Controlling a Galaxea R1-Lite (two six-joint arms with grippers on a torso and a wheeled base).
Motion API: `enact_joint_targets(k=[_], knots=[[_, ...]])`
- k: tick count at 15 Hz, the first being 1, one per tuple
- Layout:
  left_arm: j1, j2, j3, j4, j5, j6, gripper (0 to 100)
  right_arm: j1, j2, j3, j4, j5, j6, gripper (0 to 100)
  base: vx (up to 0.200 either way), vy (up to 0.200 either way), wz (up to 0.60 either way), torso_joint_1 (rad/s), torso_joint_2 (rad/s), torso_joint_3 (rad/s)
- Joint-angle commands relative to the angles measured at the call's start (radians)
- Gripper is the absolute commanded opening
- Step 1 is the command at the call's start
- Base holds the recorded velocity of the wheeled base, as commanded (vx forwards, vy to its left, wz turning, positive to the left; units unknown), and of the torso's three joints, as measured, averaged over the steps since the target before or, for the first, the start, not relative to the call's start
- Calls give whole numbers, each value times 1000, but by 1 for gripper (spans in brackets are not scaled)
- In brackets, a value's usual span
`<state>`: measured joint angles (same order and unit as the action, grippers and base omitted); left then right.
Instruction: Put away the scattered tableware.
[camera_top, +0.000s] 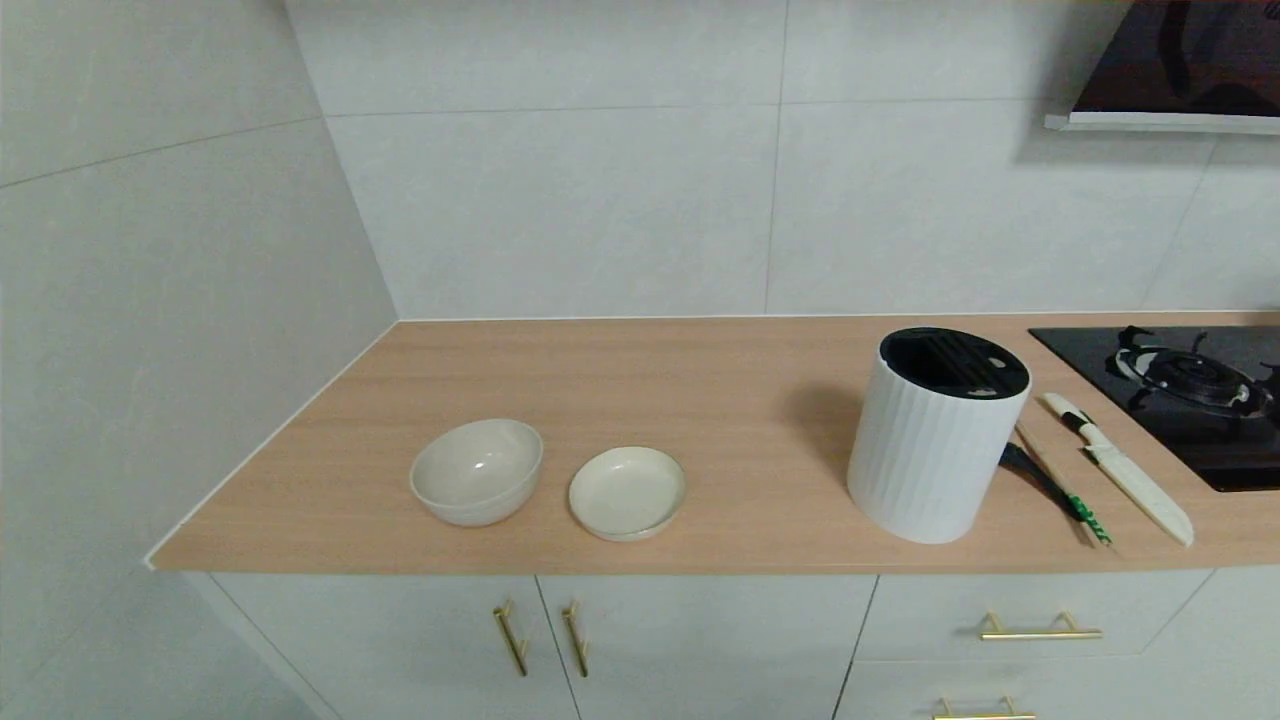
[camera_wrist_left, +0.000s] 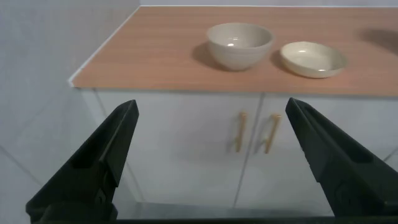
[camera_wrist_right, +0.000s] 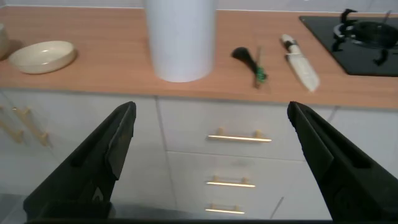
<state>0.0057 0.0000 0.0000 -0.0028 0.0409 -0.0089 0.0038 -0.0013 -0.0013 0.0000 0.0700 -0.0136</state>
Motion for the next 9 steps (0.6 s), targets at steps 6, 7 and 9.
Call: enact_joint_targets(k=[6,7,9], knots=[[0,0,0,0,1,0,100,1,1,1,0,1,0,100,0,200,0,0,2,2],[0,0,0,0,1,0,100,1,1,0,0,1,0,100,0,200,0,7,2,7],[0,0,0,0,1,0,100,1,1,0,0,1,0,100,0,200,0,2,2,2]])
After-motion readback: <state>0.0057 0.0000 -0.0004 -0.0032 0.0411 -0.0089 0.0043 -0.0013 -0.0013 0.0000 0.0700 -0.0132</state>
